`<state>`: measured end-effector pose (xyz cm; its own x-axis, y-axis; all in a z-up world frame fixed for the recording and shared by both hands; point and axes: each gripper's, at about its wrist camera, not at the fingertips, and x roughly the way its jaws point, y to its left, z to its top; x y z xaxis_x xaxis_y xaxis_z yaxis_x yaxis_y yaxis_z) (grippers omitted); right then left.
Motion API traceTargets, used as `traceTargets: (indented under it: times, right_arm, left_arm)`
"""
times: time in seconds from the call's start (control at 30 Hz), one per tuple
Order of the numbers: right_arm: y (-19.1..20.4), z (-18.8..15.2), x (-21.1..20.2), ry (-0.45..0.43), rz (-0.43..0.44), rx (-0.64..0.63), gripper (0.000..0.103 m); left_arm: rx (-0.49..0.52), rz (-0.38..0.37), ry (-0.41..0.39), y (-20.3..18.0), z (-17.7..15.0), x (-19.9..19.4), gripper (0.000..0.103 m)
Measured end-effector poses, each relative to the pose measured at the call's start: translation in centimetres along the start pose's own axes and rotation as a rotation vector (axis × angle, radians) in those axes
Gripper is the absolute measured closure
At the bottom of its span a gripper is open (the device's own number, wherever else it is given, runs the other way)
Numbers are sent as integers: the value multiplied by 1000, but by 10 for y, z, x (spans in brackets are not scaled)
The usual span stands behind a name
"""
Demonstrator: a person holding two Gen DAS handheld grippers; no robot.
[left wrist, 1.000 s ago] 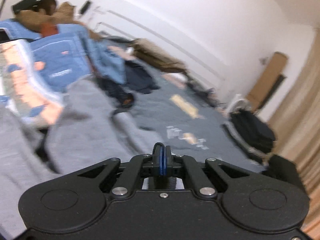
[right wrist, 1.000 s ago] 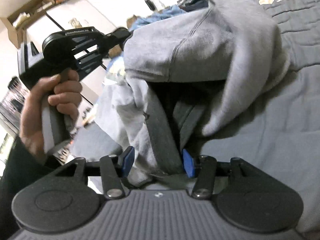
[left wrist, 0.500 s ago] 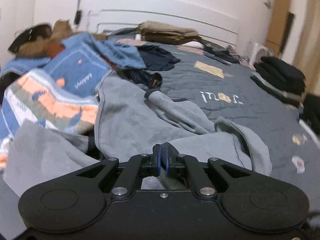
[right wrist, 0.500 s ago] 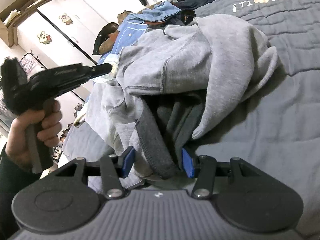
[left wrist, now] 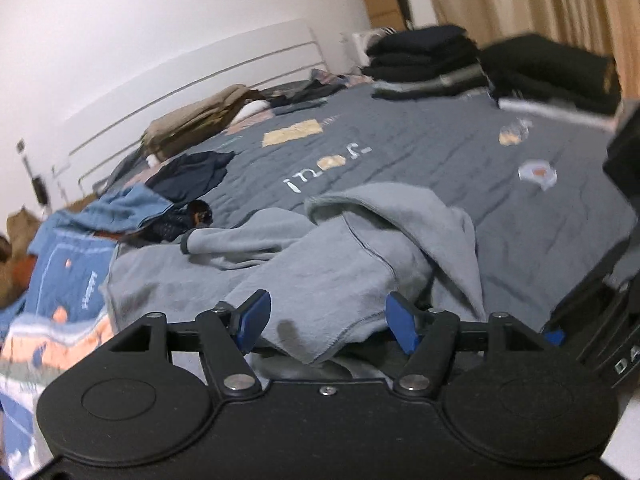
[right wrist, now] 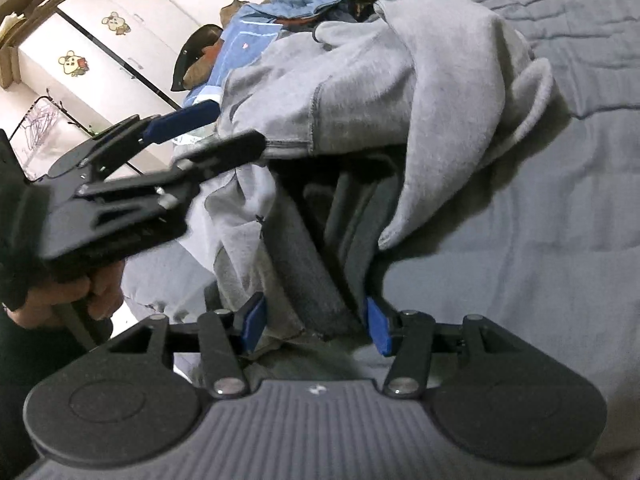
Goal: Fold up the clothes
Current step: 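Fold the grey sweatshirt over with the right gripper while the left gripper holds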
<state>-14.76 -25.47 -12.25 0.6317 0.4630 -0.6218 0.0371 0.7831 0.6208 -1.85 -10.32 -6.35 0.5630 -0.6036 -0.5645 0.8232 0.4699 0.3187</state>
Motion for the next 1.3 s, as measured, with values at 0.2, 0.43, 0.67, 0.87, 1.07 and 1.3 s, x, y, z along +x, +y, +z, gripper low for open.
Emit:
traceTargets:
  times: [0.2, 0.43, 0.67, 0.87, 1.07, 1.3]
  right_arm:
    - [-6, 4, -4, 16, 5, 39, 48]
    - [-8, 4, 0, 31, 17, 57, 43]
    - [-9, 6, -3, 29, 22, 78, 42]
    - [-13, 2, 4, 25, 72, 122, 36]
    - [-18, -3, 10, -39, 132, 174, 27]
    - [-14, 0, 3, -118, 129, 146, 85]
  left_arm:
    - [86, 8, 43, -12, -7, 14, 40]
    - [6, -10, 61, -2, -4, 27, 88]
    - [-159, 46, -58, 23, 7, 9, 96]
    - [-308, 119, -148, 47, 14, -5, 96]
    - [-325, 163, -134, 49, 16, -5, 96]
    - [-402, 193, -150, 61, 14, -13, 96]
